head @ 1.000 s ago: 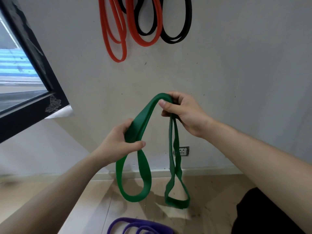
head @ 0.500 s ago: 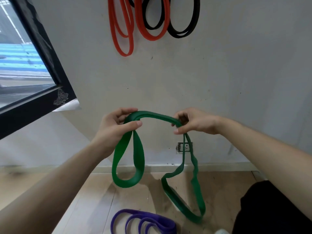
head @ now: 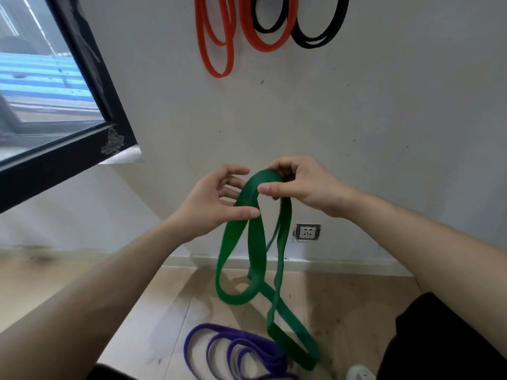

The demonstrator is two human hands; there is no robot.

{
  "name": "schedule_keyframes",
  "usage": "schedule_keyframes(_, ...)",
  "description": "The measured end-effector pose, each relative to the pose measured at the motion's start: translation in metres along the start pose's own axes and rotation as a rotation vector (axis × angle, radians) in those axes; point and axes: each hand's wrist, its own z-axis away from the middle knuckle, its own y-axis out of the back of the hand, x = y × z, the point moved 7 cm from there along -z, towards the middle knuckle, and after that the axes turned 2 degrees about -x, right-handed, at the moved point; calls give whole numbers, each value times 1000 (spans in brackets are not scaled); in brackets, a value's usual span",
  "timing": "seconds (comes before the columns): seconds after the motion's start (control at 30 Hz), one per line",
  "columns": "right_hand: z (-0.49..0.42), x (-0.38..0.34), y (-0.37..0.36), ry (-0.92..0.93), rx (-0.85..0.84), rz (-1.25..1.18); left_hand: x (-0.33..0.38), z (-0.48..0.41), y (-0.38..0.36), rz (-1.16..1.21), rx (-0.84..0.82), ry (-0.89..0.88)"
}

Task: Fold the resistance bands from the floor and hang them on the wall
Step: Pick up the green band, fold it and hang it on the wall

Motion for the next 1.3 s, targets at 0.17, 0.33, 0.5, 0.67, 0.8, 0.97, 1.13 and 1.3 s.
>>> schedule_keyframes(0.17,1,-1,16,48,98,-36,-45,7,2,-91,-148,135)
schedule_keyframes(0.33,4,2,32,72,181,-115,-80,11,-17,-224,-244,220)
schedule_keyframes(0.5,7,4,50,65,290,-125,-97,12,-39,-205,-264,354)
schedule_keyframes(0.67,11,4,60,91,332,-170,-97,12,-63,-112,-251,403)
schedule_keyframes(0.8,14,2,67,123,354,-194,-95,7,-66,-117,-151,412)
schedule_keyframes(0.97,15,11,80,114,390,-146,-96,2,-61,-51,-111,420)
schedule_keyframes(1.13,16,37,97,28,408,-59,-90,-2,-34,218,-2,473)
schedule_keyframes(1.3,18,64,99,-97,299,34,-69,-5,-10,593,71,448)
